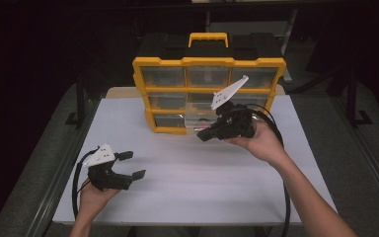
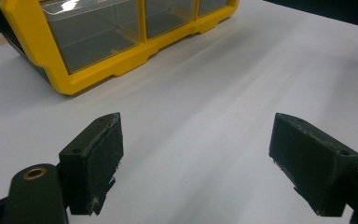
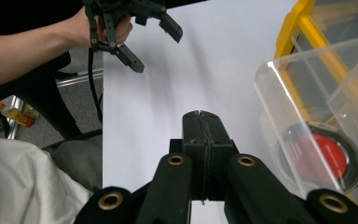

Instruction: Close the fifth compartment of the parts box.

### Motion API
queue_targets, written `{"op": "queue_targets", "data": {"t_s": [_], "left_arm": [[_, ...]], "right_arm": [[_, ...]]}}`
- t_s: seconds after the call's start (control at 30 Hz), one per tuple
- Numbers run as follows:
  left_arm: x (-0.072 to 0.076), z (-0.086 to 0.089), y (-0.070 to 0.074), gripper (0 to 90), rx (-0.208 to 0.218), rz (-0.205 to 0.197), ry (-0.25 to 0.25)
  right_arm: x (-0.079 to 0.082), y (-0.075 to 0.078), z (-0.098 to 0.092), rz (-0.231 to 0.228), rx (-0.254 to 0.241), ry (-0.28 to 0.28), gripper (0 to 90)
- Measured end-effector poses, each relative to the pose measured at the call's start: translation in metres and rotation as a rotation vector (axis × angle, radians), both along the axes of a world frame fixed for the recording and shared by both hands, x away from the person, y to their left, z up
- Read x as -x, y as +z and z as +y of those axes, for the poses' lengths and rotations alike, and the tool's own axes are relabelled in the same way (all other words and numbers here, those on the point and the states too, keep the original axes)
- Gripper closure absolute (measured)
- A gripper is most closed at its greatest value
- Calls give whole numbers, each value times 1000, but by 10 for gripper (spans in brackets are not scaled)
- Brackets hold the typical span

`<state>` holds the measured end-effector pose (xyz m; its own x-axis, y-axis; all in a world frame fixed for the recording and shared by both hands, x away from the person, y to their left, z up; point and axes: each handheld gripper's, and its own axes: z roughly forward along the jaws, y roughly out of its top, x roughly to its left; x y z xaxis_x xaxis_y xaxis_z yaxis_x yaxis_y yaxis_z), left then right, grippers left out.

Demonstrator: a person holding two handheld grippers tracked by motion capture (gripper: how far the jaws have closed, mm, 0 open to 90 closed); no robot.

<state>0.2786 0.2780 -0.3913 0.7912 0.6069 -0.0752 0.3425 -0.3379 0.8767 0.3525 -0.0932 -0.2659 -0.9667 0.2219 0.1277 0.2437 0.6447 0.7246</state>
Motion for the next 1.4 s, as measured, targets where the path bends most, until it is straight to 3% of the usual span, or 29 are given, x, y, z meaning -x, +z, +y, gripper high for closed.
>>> {"op": "queue_targets", "data": {"t_s": [0.23,0.4,0.83,1.23,1.4], "left_arm": [[0,-1,-1,176,0,0,0],[0,-3,-1,175,-6,8,1],[0,-4,0,173,-13,4,-3],[0,-6,-1,172,-21,2,-12],[-1,-6,-1,172,-22,4,-12]], "right_arm": [[0,-10,-2,11,-5,-3,885],[-1,-16,-1,-13,6,4,886],[1,-23,-4,2,7,-27,887],[-2,-22,-4,-11,22,-41,887],[-8,-18,-4,-43,33,-39,887]]}}
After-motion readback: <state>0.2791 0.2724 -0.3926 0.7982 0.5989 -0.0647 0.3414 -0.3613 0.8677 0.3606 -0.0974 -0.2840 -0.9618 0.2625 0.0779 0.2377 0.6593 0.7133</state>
